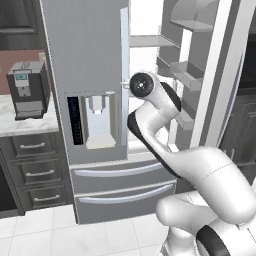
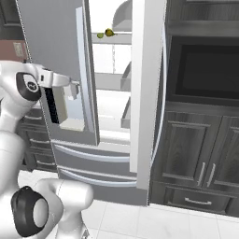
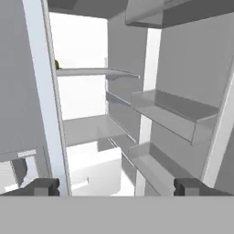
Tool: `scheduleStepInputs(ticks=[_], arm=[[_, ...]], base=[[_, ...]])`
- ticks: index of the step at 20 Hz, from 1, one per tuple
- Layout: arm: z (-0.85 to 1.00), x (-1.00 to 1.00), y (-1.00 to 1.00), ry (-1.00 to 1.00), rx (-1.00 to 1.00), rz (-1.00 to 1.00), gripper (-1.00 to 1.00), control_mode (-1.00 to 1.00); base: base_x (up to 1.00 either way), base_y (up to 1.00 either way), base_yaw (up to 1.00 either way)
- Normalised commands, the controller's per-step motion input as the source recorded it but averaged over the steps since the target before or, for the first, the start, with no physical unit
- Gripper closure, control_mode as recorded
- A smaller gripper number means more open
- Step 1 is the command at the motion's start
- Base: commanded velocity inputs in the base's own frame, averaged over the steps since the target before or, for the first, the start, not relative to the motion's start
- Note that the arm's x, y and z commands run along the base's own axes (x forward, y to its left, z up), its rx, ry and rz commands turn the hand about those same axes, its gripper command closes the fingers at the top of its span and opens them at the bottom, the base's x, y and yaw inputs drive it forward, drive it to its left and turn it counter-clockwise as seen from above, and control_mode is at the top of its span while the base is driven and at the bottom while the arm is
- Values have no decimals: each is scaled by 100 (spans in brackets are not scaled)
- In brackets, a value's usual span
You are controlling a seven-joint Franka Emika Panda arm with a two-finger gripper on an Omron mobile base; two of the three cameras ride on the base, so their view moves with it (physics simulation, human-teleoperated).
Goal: Take the lemon wedge from the fridge and place it on the plate with fish on the dining counter.
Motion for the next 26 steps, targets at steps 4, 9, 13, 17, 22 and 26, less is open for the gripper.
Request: scheduleStepInputs(ticks=[4,9,13,17,22,26], arm=[[11,21,15,27,4,41,-100,-100],[5,15,3,16,0,13,-100,-100],[0,2,8,0,4,0,-100,-100],[-8,8,46,0,0,0,-100,-100],[-10,30,39,0,-2,0,-100,-100],[-1,69,5,1,0,0,-100,-100]], base=[[0,0,0],[0,0,0],[0,0,0],[0,0,0],[0,0,0],[0,0,0]])
